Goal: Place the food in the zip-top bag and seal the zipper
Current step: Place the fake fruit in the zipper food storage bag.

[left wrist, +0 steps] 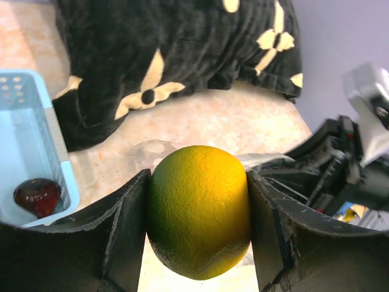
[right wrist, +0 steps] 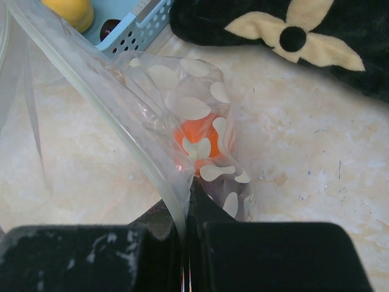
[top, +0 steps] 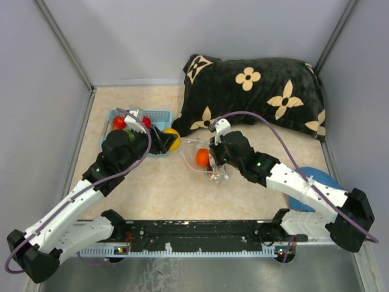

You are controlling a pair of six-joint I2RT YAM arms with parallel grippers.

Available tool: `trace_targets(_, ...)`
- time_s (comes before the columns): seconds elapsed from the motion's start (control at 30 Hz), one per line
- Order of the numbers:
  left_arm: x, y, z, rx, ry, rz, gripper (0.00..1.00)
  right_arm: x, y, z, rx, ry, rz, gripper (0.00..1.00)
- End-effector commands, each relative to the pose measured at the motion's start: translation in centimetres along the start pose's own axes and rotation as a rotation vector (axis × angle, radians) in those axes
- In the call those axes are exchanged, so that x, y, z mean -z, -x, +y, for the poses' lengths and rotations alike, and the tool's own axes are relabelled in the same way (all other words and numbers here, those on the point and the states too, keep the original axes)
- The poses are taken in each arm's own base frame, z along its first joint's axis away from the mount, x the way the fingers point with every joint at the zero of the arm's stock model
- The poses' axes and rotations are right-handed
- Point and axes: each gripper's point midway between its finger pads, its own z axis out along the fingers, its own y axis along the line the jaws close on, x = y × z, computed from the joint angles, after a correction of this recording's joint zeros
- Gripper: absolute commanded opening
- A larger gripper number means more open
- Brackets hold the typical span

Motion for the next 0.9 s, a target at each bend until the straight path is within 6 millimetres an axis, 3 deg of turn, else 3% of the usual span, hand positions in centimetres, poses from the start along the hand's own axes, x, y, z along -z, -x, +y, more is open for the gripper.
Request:
trace_targets(0.0, 1.5, 1.7, -3.7, -0.111, -0.155, -0.108, 0.37, 0.7, 3.5, 0.6, -0.030, 0.027, -0.081, 0.00)
trace_targets(0.17, 2.5, 1.3, -7.2, -0.206, -0.296, -0.149, 0.35, 1.4, 4.7, 0.7, -0.043, 0.038, -0.128, 0.00)
trace_targets(0.43, 1.5, -1.1, -11.0, -0.401, -0.395, -0.119, 0.35, 2.0, 5.7, 1.0, -0.045, 0.054, -0.152, 0.00)
trace_targets(0.6, 0.0, -2.9, -11.3, -0.555, -0.385, -0.099, 0.35, 2.4, 6.0, 1.2, -0.058, 0.071, -0.166, 0.00)
trace_targets(0.87, -1.6, -4.3, -9.7, -0.728, -0.266, -0.051, 0.38, 3.1, 6.2, 1.2, -0.059, 0.075, -0.171, 0.00)
